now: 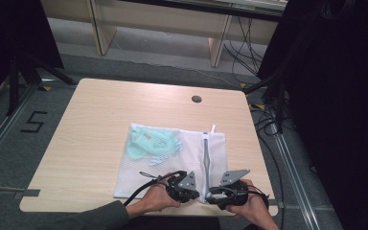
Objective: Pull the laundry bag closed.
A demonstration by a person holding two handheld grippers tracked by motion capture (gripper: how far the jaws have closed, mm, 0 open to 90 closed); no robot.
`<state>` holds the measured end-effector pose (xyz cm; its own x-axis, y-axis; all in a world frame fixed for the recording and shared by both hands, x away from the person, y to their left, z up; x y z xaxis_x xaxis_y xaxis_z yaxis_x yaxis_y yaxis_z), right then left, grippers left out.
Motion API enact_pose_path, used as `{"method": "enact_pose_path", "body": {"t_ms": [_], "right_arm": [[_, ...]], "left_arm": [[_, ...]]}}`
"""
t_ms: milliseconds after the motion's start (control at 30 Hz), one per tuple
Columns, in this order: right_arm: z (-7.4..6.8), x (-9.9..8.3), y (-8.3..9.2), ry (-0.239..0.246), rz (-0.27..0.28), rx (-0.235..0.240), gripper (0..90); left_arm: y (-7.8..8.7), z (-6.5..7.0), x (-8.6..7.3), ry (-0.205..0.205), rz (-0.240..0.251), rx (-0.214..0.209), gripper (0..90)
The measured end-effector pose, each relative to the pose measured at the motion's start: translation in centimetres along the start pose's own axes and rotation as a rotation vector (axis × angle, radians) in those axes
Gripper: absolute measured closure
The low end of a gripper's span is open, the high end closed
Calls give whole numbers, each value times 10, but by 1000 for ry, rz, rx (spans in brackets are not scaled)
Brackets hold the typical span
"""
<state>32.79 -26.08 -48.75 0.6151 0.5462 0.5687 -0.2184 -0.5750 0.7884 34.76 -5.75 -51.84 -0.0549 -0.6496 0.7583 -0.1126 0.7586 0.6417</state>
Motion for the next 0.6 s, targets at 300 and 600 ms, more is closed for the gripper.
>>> {"method": "enact_pose_path", "body": {"t_ms": [300, 600], "right_arm": [[2, 2, -2, 58, -62, 5, 676], [2, 2, -1, 104, -61, 32, 834]], "left_arm": [[0, 0, 1, -11, 1, -9, 882], [0, -1, 1, -10, 1, -10, 882]]}}
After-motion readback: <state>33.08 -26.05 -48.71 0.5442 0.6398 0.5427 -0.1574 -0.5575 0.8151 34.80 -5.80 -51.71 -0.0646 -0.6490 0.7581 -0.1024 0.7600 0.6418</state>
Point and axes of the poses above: each handheld gripper's, and its own axes: y roughly backward along the jaws, x roughly out of its top, z roughly to its right, the point moved 1 cm from there along -y, roughly forward along the jaws, and after that the axes turned 11 degrees about -y, right-handed, at the moved point
